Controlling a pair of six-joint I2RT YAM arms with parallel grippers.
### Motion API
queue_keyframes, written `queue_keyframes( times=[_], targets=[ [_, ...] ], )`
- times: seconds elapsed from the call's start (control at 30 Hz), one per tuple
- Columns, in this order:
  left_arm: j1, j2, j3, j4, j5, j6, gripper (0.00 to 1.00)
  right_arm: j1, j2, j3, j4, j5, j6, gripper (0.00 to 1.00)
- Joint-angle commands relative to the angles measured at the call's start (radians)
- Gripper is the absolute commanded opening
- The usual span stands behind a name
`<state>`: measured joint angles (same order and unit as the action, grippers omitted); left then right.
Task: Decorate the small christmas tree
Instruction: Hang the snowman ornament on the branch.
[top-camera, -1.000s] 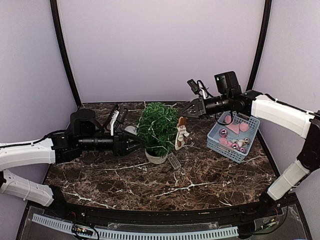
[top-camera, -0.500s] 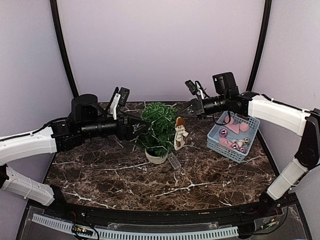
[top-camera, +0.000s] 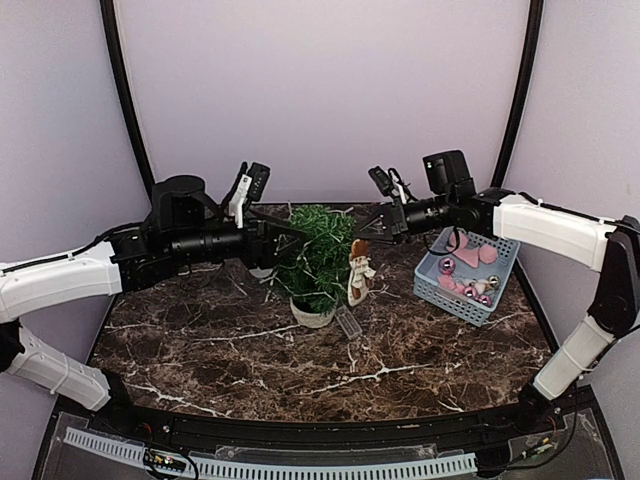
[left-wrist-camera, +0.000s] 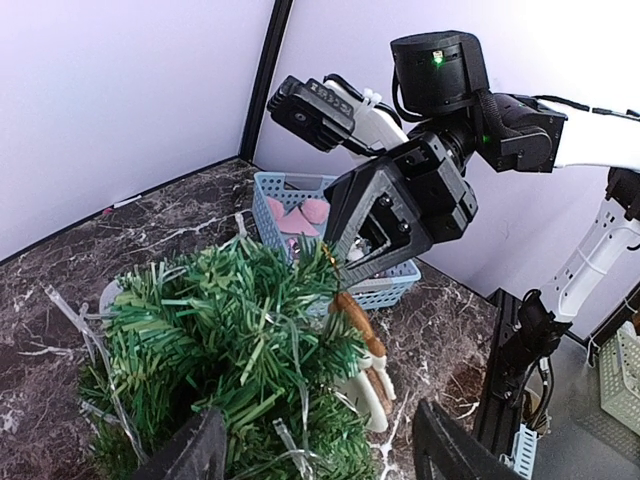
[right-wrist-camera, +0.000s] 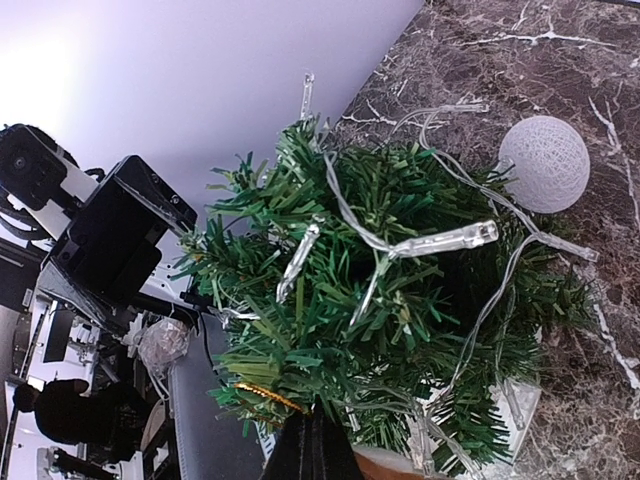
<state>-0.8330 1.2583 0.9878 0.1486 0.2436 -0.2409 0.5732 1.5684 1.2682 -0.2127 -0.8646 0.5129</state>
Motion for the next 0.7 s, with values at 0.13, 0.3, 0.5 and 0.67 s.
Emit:
queue_keyframes(
  times=[0.13, 0.3, 0.5, 0.67],
  targets=[
    [0.006, 0.026, 0.058, 0.0, 0.009, 0.048, 0.65, 0.014, 0.019, -0.008, 0.07, -0.017, 0.012, 0.0],
    [0.006, 0.05, 0.078, 0.002, 0.029, 0.052, 0.63, 0.023, 0.034, 0.004, 0.079, -0.017, 0.014, 0.0],
    [0.007, 0.072, 0.087, 0.009, 0.048, 0.054, 0.6, 0.03, 0.049, 0.024, 0.091, -0.02, 0.018, 0.0],
    [0.007, 0.077, 0.088, 0.009, 0.055, 0.053, 0.59, 0.038, 0.045, 0.037, 0.094, -0.03, 0.008, 0.0]
  ],
)
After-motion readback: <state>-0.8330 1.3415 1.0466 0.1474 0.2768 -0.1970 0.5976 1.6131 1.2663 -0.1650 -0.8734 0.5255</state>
